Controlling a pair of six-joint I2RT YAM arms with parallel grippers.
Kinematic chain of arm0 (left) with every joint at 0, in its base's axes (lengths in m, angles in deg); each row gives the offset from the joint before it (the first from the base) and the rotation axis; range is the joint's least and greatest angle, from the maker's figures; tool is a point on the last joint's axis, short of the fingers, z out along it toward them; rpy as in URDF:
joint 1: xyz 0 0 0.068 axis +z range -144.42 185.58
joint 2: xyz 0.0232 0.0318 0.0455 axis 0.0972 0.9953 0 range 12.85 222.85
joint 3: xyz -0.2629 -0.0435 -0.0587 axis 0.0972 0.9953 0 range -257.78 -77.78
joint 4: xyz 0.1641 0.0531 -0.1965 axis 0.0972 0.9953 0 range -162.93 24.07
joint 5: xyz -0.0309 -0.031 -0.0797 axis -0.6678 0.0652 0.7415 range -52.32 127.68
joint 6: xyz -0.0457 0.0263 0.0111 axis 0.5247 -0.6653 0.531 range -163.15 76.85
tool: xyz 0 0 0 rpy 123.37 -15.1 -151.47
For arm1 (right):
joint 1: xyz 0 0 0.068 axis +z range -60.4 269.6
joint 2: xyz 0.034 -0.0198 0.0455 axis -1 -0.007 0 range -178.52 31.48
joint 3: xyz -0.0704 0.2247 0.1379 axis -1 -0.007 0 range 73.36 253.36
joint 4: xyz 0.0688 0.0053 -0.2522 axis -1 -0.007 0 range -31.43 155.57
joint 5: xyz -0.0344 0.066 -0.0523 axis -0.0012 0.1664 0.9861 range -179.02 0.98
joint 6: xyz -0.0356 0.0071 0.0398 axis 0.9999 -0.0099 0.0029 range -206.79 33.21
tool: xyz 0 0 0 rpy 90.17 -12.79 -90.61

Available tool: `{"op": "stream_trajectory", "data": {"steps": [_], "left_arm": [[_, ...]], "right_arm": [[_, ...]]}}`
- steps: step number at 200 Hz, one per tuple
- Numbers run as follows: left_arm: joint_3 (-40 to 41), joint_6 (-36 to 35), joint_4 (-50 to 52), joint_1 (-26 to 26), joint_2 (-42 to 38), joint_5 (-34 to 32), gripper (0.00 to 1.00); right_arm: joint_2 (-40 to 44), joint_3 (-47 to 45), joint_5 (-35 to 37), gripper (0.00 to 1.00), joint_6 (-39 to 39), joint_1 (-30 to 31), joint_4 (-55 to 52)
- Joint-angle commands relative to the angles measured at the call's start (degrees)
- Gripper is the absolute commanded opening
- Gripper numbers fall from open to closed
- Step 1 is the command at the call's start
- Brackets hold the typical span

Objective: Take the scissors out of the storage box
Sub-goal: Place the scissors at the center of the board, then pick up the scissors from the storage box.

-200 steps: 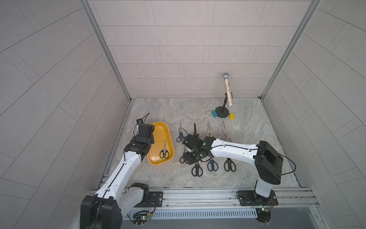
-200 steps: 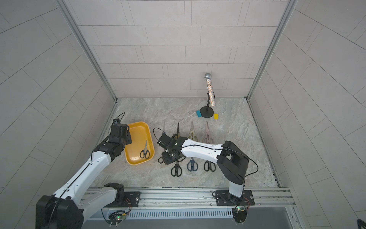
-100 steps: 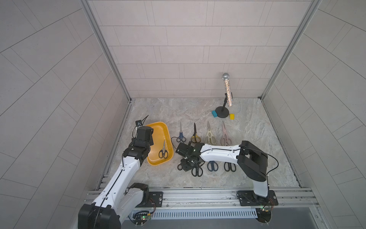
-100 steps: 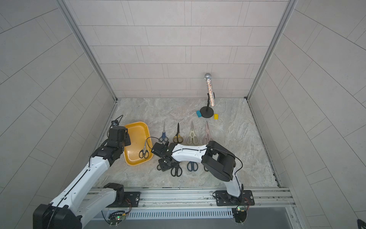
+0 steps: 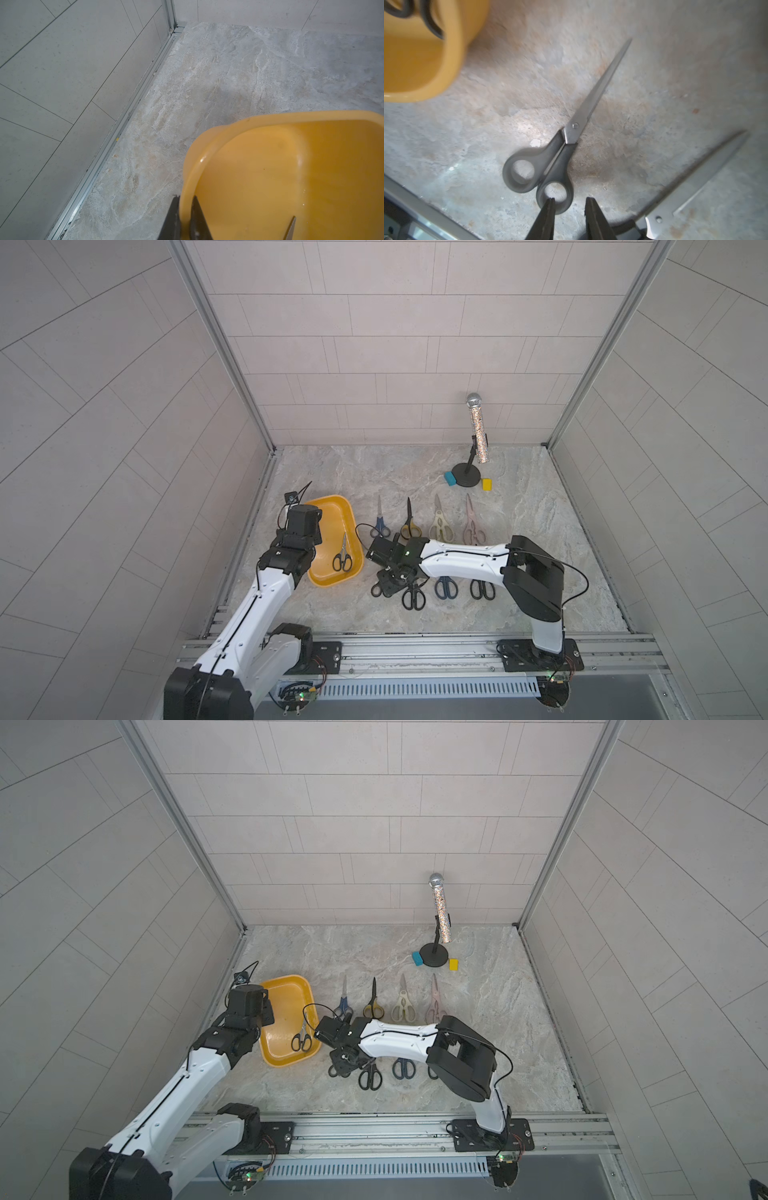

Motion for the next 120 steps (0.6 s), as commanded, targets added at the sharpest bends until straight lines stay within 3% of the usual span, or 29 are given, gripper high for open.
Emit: {"op": "stream_trajectory", "data": {"steps": [1,49,85,120], "left_arm": [[0.3,-0.5,0.2,-0.3,0.5,-1.5,0.00],[-0.1,1.1,1.5,-0.3,0.9,-1.9,0.00],[-0.5,3.7,2.7,-0.9,0.8,-3.0,0.00],[-0.5,3.9,2.8,-1.0,0.6,-4.4,0.00]], "right_arm": [[4.7,3.5,1.6,0.29,3.6,0.2,0.0],[0.1,12.0,-2.3,0.29,4.7,0.2,6.8],[-8.2,20.3,-6.1,0.30,-1.7,0.1,6.7],[-13.1,23.0,-6.2,0.42,-8.6,0.1,7.6]]}}
